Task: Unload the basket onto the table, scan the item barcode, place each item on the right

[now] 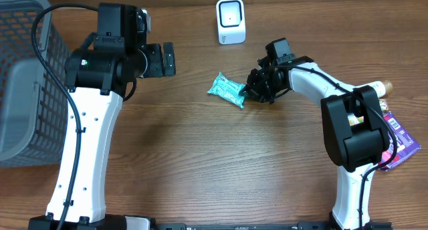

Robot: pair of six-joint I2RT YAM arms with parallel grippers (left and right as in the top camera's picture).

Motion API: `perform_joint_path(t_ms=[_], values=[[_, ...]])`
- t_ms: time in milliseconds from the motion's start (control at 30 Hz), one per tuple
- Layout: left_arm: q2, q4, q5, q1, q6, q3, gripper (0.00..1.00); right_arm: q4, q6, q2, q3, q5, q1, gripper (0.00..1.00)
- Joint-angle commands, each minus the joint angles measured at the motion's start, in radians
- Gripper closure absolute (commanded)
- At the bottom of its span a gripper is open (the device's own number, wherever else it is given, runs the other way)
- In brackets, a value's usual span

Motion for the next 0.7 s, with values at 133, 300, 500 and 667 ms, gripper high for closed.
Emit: perform_joint_path(t_ms=[133,300,500,667], values=[[0.011,0.001,-0.006,-0.001,0.022,-0.004,0.01,-0.137,-0.436,-0.142,0.071,-0.115,-0.066,0.96],[0.011,0.001,-0.006,-0.001,0.022,-0.004,0.0,-0.273,-0.615,-0.293,0.098,-0.116,-0.093,0.96],[0.011,0.001,-0.006,-0.001,0.022,-0.004,0.0,-0.396,-0.769,-0.479,0.109,-0.112,-0.099,0.96],[0.011,0.001,-0.006,-0.001,0.022,-0.004,0.0,-0.407,-0.766,-0.563,0.109,-0.112,-0.098,0.96]])
